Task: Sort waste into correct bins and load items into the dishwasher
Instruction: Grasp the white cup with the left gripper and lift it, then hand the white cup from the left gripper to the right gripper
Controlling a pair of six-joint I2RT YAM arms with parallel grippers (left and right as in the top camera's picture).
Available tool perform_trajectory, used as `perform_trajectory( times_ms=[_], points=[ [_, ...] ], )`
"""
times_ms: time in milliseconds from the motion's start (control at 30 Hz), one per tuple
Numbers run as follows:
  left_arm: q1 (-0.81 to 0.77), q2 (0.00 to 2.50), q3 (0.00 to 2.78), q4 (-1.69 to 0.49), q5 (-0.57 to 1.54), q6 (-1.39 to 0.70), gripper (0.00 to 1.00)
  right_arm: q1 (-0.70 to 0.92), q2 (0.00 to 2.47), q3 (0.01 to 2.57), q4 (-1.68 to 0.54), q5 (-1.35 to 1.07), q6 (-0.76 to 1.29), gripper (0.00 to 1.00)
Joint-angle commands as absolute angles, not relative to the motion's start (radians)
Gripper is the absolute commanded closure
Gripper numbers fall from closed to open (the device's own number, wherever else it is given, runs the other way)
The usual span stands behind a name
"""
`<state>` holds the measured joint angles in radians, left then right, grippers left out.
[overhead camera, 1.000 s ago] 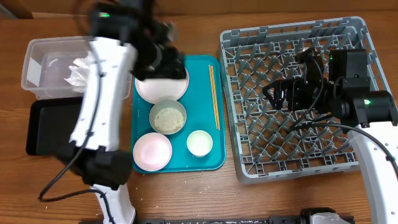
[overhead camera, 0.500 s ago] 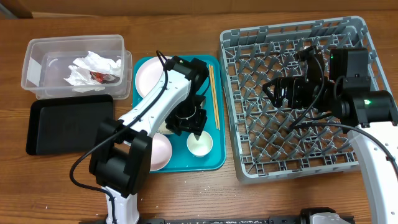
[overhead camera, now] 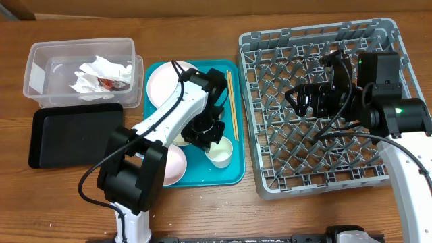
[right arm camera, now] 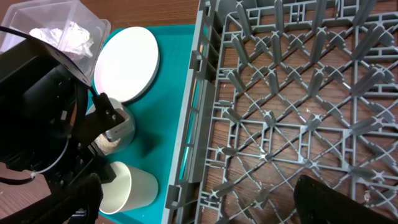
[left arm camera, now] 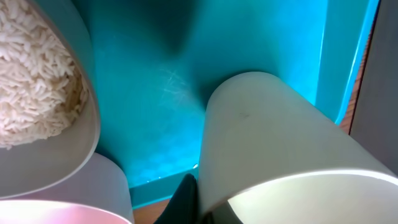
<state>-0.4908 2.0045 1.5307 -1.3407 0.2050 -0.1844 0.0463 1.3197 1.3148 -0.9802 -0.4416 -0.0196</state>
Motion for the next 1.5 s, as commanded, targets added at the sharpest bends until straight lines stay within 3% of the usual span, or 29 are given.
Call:
perform_trajectory(
  times_ms=[0, 300, 500, 767, 1233, 1467],
  points=[
    [-0.468, 1.996, 1.604, -1.391, 0.269, -0.173, 0.96, 0.044, 1.321, 1.343, -0.974, -0.452, 0.035, 0.00],
    [-0.245, 1.996, 1.876, -1.459, 0.918, 0.077, 0.96, 0.051, 1.353, 1.343, -0.836, -0.764, 0.136, 0.00],
    [-0.097, 1.996, 1.876, -1.405, 1.443, 0.135, 0.96, 0.180, 1.518, 1.343, -0.503, -0.978, 0.246, 0.02],
    [-0.077, 1.996, 1.876, -1.407, 1.514, 0.134, 0.96, 0.203, 1.597, 1.343, -0.217, -1.175, 0.297, 0.09],
    [-0.094, 1.996, 1.876, -1.496, 1.516, 0.134, 0.96, 0.248, 1.597, 1.343, -0.090, -1.180, 0.316, 0.09],
    [-0.094, 1.996, 1.876, -1.495, 1.517, 0.134, 0.96, 0.261, 1.597, 1.343, -0.090, -1.181, 0.319, 0.22]
  ],
)
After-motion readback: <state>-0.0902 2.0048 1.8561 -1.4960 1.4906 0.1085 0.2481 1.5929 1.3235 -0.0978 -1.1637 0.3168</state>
